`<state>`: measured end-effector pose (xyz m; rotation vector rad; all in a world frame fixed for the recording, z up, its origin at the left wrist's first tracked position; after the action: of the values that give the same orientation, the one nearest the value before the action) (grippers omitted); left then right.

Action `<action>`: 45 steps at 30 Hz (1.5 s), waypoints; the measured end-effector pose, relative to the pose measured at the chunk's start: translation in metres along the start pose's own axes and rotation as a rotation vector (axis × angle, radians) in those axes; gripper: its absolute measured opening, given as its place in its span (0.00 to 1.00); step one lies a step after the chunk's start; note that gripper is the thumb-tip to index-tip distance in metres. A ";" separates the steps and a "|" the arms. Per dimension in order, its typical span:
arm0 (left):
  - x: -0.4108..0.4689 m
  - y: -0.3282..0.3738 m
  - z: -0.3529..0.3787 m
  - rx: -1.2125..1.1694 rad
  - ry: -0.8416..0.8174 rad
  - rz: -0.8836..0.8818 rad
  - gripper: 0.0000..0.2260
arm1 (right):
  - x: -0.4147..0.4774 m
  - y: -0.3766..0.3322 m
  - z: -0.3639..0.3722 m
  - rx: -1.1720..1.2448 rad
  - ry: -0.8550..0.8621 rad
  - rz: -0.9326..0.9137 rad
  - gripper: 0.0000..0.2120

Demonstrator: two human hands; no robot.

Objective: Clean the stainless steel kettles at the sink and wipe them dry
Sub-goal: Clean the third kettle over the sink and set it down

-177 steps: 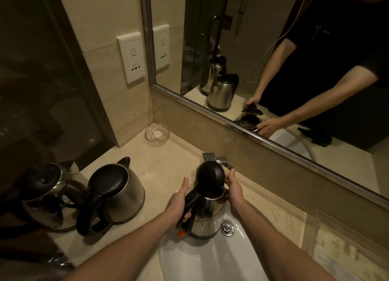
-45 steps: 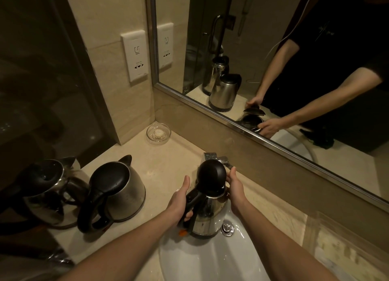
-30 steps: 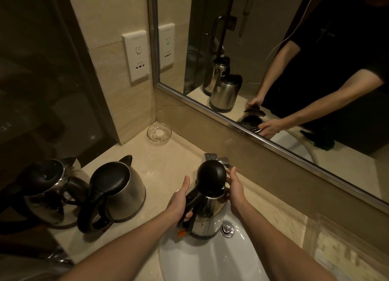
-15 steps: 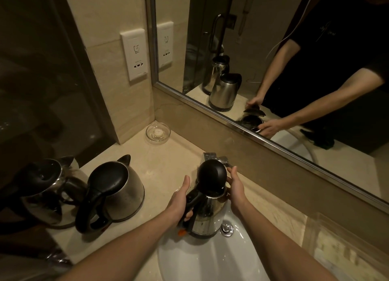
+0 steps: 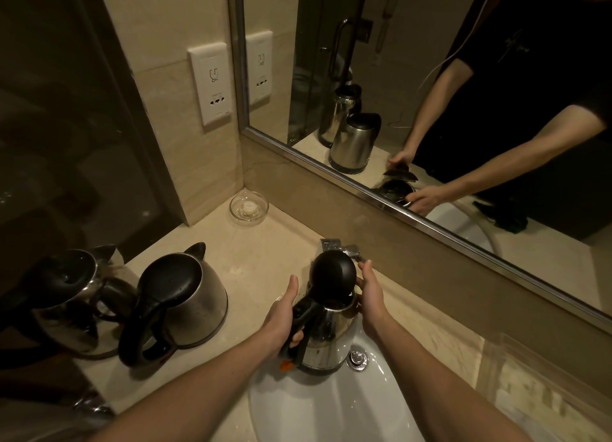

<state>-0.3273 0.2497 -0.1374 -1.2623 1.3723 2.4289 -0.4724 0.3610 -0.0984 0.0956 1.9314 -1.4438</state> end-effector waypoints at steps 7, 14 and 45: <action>0.000 0.000 0.001 -0.007 -0.001 -0.005 0.37 | 0.004 0.001 -0.002 -0.012 0.012 0.001 0.30; -0.009 0.005 0.003 0.012 0.003 0.002 0.36 | 0.004 0.000 -0.003 -0.034 0.072 -0.036 0.23; -0.013 0.010 0.003 0.026 -0.016 0.010 0.37 | 0.001 -0.004 -0.001 0.007 0.067 -0.002 0.32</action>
<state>-0.3247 0.2504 -0.1209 -1.2305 1.4047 2.4136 -0.4749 0.3599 -0.0958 0.1469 1.9810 -1.4652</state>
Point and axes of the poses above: each hand's wrist, its own x-axis towards the middle knuckle, its own z-axis out of the palm, y = z × x, the point moved 8 cm from there along x, towards the middle knuckle, and after that the axes turned 12 degrees about -x, right-handed, at the moved point
